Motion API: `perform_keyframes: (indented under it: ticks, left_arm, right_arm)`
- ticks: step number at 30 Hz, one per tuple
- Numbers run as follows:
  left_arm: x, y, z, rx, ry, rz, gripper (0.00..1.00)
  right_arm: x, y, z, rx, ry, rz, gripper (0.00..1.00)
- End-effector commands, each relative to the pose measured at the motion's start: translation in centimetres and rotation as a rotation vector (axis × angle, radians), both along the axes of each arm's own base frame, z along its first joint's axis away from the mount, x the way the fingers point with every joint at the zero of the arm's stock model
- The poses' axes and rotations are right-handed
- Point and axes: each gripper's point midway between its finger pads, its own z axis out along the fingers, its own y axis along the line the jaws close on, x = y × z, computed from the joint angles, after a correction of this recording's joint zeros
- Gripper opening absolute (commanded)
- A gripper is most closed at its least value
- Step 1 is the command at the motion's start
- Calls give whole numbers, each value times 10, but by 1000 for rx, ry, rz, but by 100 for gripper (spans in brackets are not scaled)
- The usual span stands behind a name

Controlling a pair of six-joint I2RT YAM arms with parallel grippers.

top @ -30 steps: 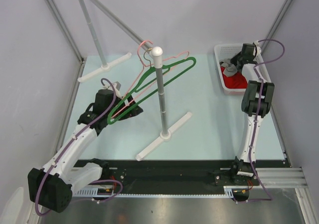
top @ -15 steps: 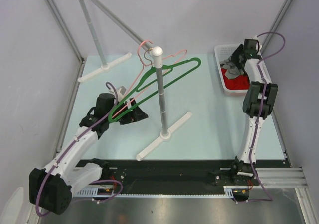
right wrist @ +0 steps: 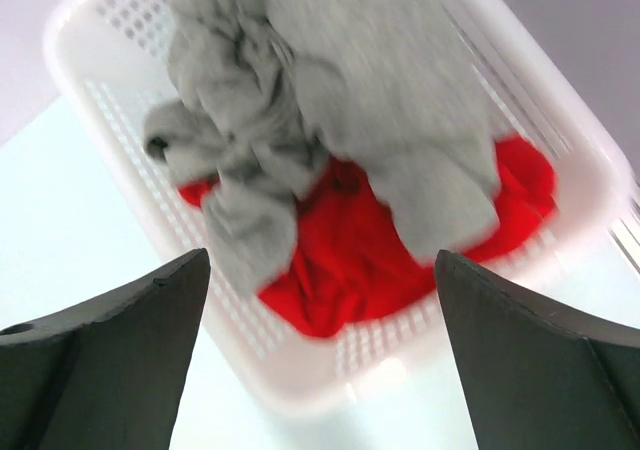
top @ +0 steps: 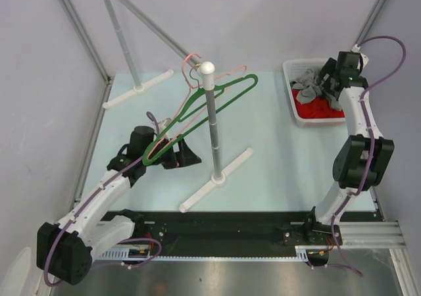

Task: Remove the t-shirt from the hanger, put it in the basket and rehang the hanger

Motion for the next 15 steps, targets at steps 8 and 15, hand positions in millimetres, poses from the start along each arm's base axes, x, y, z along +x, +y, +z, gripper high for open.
perform_keyframes:
  ticks: [8, 15]
  left_arm:
    - [-16, -16, -9, -118, -48, 1, 93]
    - [-32, -17, -31, -199, -52, 38, 92]
  right_arm:
    - [-116, 163, -11, 153, -7, 273, 99]
    - [-211, 282, -15, 361, -101, 547, 100]
